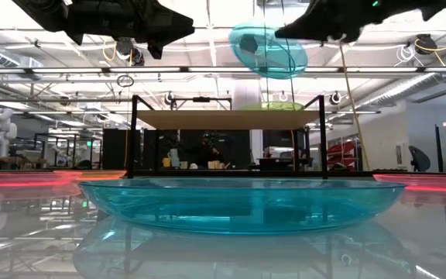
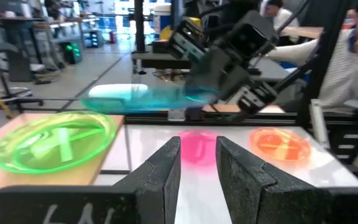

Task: Place and stack plates onto a shelf
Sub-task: Stack the top blue plate on top of the green plate on the shelf

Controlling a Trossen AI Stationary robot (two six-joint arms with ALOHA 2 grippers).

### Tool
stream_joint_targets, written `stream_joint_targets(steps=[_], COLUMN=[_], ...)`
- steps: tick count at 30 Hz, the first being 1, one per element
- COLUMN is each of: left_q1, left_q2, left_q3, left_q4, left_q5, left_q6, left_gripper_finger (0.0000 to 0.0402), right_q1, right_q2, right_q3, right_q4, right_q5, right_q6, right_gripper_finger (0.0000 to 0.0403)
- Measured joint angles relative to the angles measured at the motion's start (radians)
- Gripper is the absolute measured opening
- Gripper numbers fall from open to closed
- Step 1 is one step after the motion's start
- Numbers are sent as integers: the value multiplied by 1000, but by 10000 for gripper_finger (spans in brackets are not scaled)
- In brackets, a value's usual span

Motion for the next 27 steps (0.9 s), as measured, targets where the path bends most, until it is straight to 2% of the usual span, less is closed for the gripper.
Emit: stream_joint_targets(steps=[3, 10, 18, 22, 27], left_q1=[-2, -2, -2, -4, -20], left_q2=[0, 0, 0, 0, 0], left_q3=[0, 0, 0, 0, 0], left_q4=[0, 6, 1, -1, -7], left_q5=[-25, -28, -28, -28, -29], left_q6=[6, 22, 29, 24, 25], left_gripper_finger=[108, 108, 108, 108, 108], right_q1=[-103, -328, -394, -394, -394], right_q2=[-2, 43, 100, 104, 99], right_q3=[4, 33, 38, 38, 39], right_q4=[0, -52, -64, -55, -56], right_q5=[4, -144, -178, -200, -195], right_q6=[-35, -27, -5, 1, 24], right_gripper_finger=[0, 0, 3, 36, 105])
